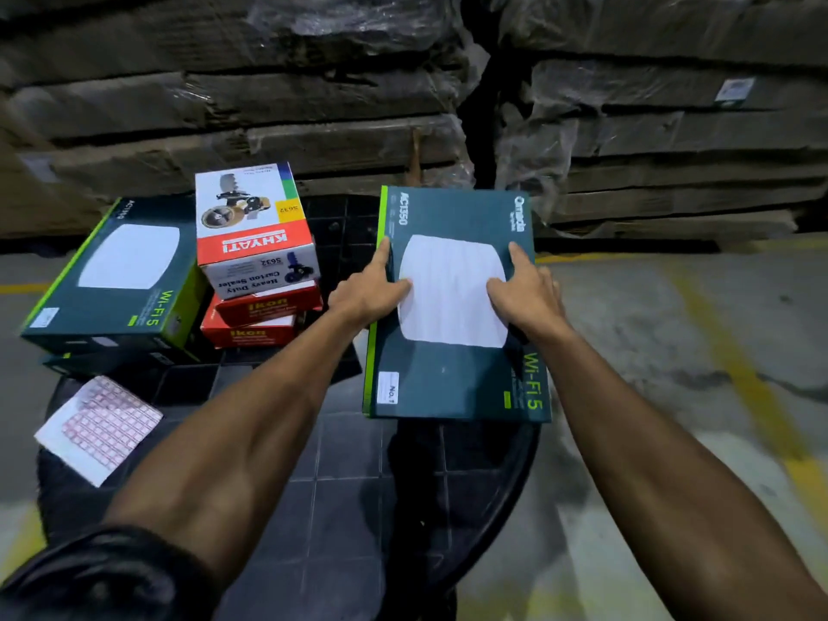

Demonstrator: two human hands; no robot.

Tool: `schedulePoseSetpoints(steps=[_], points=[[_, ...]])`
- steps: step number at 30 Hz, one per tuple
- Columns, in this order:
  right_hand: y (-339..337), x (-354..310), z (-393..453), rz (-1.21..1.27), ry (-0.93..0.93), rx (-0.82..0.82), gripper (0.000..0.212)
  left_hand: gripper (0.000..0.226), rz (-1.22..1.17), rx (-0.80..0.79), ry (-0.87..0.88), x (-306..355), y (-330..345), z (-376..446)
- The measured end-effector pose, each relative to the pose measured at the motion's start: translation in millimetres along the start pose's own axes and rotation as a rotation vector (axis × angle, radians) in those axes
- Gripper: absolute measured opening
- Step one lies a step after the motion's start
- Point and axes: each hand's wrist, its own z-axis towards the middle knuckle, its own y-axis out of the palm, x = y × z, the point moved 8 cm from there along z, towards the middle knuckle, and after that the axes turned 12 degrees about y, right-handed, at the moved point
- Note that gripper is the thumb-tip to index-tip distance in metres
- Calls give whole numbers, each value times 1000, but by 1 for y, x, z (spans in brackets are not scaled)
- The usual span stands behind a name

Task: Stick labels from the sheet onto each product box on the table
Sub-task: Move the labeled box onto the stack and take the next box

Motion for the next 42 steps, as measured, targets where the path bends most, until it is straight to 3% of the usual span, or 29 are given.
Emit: schedulePoseSetpoints(steps=[5,11,16,23,30,42], points=[[26,19,10,-37,-61,-68,42,66,-90,-24,91,-7,39,-15],[34,57,-23,0,-108,-53,55,79,-139,-24,206,-33,62,-67],[39,84,-53,56,-140,-101,81,95,-180,-102,315,-41,80,-115],[43,94,-69,91,-238,-202,110,74,-72,12,421,-38,74,-117],[30,84,-56,161,-242,-146,100,71,-34,51,437,-24,61,-104],[27,81,-39,80,-222,-142,101,74,-67,-14,380,-24,77,-84]])
